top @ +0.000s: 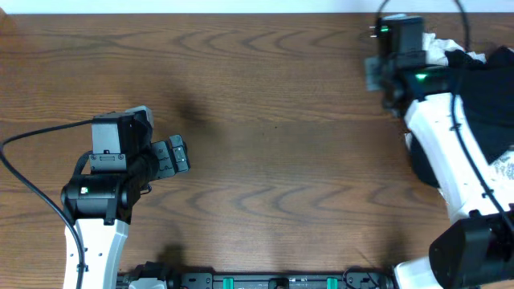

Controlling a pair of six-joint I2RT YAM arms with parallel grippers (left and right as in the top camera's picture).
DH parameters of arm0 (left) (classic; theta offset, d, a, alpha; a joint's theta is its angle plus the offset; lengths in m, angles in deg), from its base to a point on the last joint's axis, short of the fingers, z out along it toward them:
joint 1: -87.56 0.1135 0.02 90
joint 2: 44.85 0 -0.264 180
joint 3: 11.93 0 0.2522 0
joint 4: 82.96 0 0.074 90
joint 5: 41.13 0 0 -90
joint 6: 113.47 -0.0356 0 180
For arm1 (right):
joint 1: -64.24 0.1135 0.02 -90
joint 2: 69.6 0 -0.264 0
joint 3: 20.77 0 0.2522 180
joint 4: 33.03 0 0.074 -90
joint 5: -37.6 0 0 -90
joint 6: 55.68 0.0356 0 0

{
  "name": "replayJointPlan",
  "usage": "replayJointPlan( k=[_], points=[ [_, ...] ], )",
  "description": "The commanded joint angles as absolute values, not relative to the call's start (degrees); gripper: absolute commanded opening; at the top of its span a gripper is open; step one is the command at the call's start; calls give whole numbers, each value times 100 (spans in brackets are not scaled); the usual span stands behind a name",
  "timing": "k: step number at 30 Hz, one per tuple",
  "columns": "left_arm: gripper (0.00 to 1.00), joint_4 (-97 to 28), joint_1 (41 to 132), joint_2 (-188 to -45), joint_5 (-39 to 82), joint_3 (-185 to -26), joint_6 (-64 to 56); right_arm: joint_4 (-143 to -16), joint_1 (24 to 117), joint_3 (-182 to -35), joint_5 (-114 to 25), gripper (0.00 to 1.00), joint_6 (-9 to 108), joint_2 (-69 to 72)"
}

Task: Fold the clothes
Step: 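Drag the black T-shirt leftward out of the pile with the right gripper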

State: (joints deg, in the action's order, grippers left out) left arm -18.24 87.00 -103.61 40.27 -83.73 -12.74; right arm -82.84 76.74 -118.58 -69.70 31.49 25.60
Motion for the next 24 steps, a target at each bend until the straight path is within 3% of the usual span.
replayJointPlan(
  k=[1,13,24],
  points=[
    [98,-1828,8682,-10368,4033,-8478,-1218,-8164,8119,-11895,-6845,1,3619,2567],
    [98,-1828,8682,-10368,4033,-8478,-1218,-7543,9184,-11895,-6845,1,4117,3176],
    [98,-1826,8682,-10368,4031,-8478,-1218,-6044,9879,-11895,-6843,1,4113,3994]
  ],
)
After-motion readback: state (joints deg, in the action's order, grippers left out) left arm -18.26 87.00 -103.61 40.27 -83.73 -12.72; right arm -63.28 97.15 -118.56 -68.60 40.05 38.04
